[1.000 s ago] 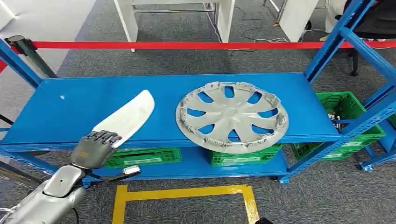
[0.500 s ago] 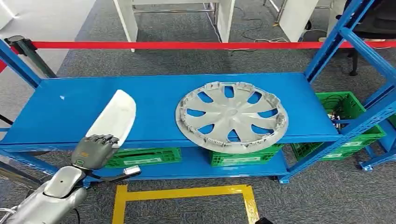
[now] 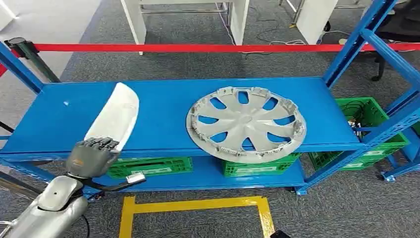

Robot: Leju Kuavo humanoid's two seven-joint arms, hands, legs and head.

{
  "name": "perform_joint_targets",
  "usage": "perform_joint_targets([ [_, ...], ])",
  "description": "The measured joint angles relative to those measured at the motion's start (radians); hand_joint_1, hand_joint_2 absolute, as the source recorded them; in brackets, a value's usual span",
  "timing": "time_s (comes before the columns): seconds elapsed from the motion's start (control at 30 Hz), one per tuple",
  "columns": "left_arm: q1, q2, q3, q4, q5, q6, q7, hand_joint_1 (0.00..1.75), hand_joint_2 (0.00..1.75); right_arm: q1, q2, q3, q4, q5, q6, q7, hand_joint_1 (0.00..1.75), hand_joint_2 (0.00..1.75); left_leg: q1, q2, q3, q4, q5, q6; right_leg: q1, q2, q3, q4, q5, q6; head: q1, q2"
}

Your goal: Take the parts from the cabinet and place them on the table.

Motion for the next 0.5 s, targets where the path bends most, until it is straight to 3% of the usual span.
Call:
perform_joint_targets([
  [0.13, 0.052, -0.125, 0.149, -0.183, 0.101, 0.0, -0.257, 1.75, 1.75, 0.008, 0.0, -0.002, 0.0, -0.013, -0.011, -0.011, 0.0, 1.75, -0.001, 0.0, -0.001, 0.0, 0.0, 0.0, -0.001, 0.001, 0.0, 0.0, 0.0, 0.0, 0.0, 0.0],
  [0.23, 0.084, -0.212, 0.236, -0.291, 0.149, 0.0, -0.375, 1.75, 1.75, 0.017, 0.0, -0.006, 0.0, -0.019, -0.015, -0.018, 0.0, 1.75, -0.001, 0.001, -0.001, 0.0, 0.0, 0.0, -0.001, 0.001, 0.0, 0.0, 0.0, 0.0, 0.0, 0.0],
  [0.33, 0.109, -0.265, 0.296, -0.387, 0.173, 0.0, -0.4, 1.75, 1.75, 0.022, 0.002, -0.011, 0.0, -0.024, -0.019, -0.023, 0.0, 1.75, -0.001, 0.001, 0.0, 0.0, 0.0, 0.0, -0.001, 0.001, -0.001, 0.0, 0.0, 0.0, 0.0, 0.0],
  [0.5, 0.133, -0.302, 0.33, -0.494, 0.18, 0.001, -0.406, 1.75, 1.75, 0.024, 0.004, -0.017, 0.001, -0.026, -0.022, -0.026, 0.0, 1.75, 0.0, 0.0, 0.0, 0.0, 0.0, 0.0, 0.0, 0.0, 0.0, 0.0, 0.0, 0.0, 0.0, 0.0],
])
